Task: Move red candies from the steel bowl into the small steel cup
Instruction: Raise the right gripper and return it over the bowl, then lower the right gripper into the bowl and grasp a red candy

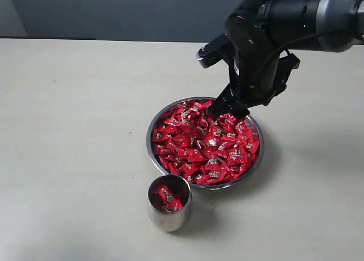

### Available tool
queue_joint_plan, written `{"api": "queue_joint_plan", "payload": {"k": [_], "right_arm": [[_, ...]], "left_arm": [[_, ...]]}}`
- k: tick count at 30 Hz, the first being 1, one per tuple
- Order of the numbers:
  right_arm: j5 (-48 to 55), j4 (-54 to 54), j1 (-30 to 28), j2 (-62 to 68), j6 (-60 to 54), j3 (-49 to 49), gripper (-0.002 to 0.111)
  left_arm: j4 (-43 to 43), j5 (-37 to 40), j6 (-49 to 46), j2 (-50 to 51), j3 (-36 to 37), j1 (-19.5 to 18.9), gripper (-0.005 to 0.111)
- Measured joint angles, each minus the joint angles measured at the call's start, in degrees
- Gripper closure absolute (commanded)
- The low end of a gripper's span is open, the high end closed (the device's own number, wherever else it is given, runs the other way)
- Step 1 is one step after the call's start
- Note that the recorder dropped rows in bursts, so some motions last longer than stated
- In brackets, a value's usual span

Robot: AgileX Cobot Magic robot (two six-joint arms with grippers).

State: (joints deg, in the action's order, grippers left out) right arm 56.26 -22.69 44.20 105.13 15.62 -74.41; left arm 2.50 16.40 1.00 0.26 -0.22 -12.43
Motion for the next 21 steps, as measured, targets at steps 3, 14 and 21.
{"api": "queue_joint_plan", "payload": {"k": [3, 14, 21], "right_arm": [[-1.9, 4.8, -0.6, 0.0, -2.4, 0.0, 0.055], [-7.8, 24.0, -0.6, 0.0, -14.3, 0.0, 0.055], [-8.3, 26.8, -0.6, 2.7, -14.8, 0.0, 0.055]], "left_arm": [[0.0, 0.0, 0.0, 0.0, 0.0, 0.0, 0.106], [0.0, 0.0, 0.0, 0.0, 0.0, 0.0, 0.106], [0.0, 0.0, 0.0, 0.0, 0.0, 0.0, 0.106]]}}
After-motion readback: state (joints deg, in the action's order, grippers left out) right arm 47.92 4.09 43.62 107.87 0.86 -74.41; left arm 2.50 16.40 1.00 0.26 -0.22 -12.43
